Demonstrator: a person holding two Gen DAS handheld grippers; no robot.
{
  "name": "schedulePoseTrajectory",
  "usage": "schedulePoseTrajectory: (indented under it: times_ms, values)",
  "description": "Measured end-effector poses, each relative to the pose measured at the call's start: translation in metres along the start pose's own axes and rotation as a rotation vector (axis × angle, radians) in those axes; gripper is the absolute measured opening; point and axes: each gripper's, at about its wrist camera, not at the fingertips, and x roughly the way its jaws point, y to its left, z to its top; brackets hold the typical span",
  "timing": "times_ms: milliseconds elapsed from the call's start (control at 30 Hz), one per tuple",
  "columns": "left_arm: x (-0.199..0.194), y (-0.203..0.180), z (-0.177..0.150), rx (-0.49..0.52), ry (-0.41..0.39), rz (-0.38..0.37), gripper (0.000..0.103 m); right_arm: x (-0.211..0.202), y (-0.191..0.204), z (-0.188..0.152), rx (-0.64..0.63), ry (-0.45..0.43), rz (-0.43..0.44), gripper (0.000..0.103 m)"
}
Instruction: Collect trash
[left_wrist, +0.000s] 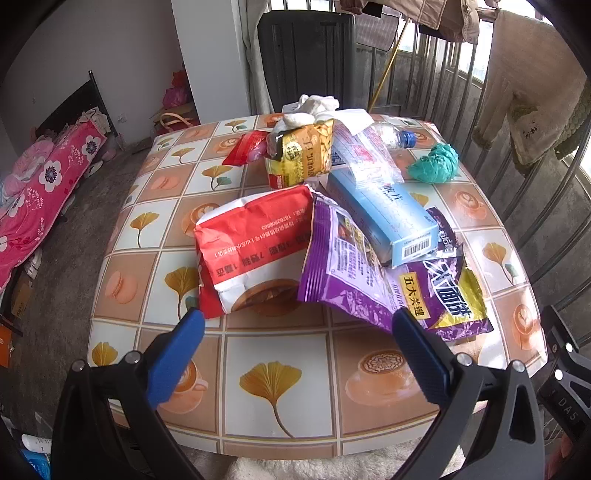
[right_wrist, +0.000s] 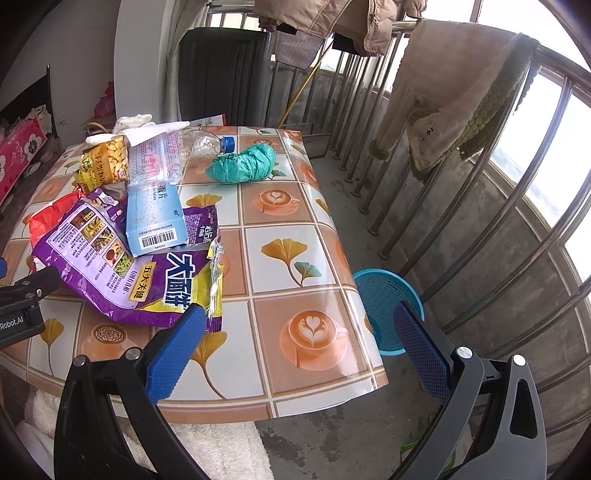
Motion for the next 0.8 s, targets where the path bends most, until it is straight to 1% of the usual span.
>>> schedulePoseTrajectory:
  times_ms: [167, 233, 300, 367, 400, 467, 500, 567, 600, 633, 667, 767, 800]
  values:
    - [-0.02, 0.025, 0.018, 0.004, -0.139, -0.029, 0.099, -0.013, 0.008, 0.033, 0.009, -0.167, 0.072, 0.097]
    - [-0.021, 0.038, 0.028, -0.007, -0.158, -0.06, 0.099, -0.015, 0.013, 0.047, 0.022, -0.215, 0.112, 0.097]
    - [-0.018, 0.05, 0.039, -0.004, -0.172, -0.1, 0.099, -0.01, 0.018, 0.059, 0.03, -0.227, 0.168, 0.097]
    - [-0.016, 0.059, 0.049, 0.009, -0.199, -0.148, 0.099, -0.003, 0.023, 0.069, 0.022, -0.23, 0.219, 0.097]
    - [-0.017, 0.063, 0.054, 0.013, -0.217, -0.173, 0.099, -0.001, 0.027, 0.074, 0.012, -0.234, 0.226, 0.097]
    - [-0.015, 0.071, 0.065, 0.003, -0.226, -0.229, 0.099, 0.002, 0.034, 0.083, -0.011, -0.254, 0.24, 0.097]
    - [-0.013, 0.075, 0.069, -0.009, -0.219, -0.262, 0.099, 0.003, 0.037, 0.089, -0.02, -0.265, 0.248, 0.097]
    - [-0.007, 0.084, 0.081, -0.053, -0.197, -0.352, 0.099, 0.006, 0.04, 0.099, -0.028, -0.277, 0.266, 0.097]
    - [-0.004, 0.09, 0.085, -0.085, -0.203, -0.39, 0.099, 0.007, 0.042, 0.105, -0.029, -0.279, 0.272, 0.097]
    - [-0.004, 0.093, 0.088, -0.111, -0.214, -0.384, 0.099, 0.01, 0.042, 0.11, -0.026, -0.277, 0.276, 0.097]
    - [-0.004, 0.095, 0.091, -0.124, -0.228, -0.361, 0.099, 0.013, 0.043, 0.114, -0.02, -0.272, 0.28, 0.097]
    - [-0.009, 0.093, 0.093, -0.084, -0.306, -0.309, 0.099, 0.018, 0.047, 0.117, -0.012, -0.239, 0.329, 0.097]
    - [-0.008, 0.091, 0.092, -0.075, -0.31, -0.299, 0.099, 0.02, 0.049, 0.116, -0.022, -0.226, 0.351, 0.097]
